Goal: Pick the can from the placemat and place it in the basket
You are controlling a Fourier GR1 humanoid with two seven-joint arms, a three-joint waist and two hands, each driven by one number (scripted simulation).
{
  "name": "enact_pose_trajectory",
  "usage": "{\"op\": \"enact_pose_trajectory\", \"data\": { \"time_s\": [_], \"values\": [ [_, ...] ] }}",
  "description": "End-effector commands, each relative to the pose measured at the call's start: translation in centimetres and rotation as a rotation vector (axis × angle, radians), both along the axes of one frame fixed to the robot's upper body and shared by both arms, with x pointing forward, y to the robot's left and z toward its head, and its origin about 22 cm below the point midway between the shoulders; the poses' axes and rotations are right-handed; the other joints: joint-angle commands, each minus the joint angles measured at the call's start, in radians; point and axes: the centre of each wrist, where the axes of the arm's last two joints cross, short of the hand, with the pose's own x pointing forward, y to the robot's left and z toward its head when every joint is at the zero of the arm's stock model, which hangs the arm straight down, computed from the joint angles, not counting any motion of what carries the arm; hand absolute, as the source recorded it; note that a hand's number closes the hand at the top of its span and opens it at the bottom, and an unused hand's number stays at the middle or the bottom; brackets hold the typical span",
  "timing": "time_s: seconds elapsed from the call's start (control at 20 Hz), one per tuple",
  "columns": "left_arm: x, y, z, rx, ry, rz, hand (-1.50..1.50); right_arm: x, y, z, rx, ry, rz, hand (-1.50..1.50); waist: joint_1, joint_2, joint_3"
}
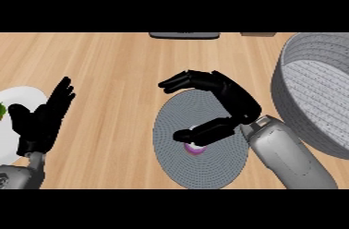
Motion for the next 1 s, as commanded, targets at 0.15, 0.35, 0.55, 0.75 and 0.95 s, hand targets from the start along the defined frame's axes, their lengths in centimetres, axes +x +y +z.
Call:
{"op": "enact_pose_trajectory", "data": {
  "time_s": [0.15, 0.35, 0.55, 0.75, 0.95],
  "values": [
    [1.6, 1.0, 0.7, -0.03, 0.041, 0.001, 0.0, -6.5, 10.2, 1.5, -0.089, -0.017, -0.077, -1.5, -0.027, -0.009, 0.002],
    [2.1, 1.8, 0.8, -0.027, 0.039, 0.01, 0.0, -5.3, 9.2, 5.9, -0.364, 0.023, -0.165, -1.5, -0.038, -0.013, 0.001],
    [2.0, 2.7, 0.9, -0.018, 0.061, 0.026, 0.0, -4.4, 8.1, 9.9, -0.629, -0.105, -0.379, -1.5, -0.062, -0.029, -0.002],
    [2.0, 2.3, 0.2, -0.023, 0.05, 0.039, 0.0, -3.2, 6.6, 14.7, -0.826, -0.121, -0.583, -1.5, -0.055, -0.021, -0.001],
    [2.1, 2.3, -0.7, -0.033, 0.04, 0.017, 0.0, -3.4, 7.0, 19.6, -0.924, -0.042, -0.549, -1.5, -0.033, -0.009, 0.001]
  ]
}}
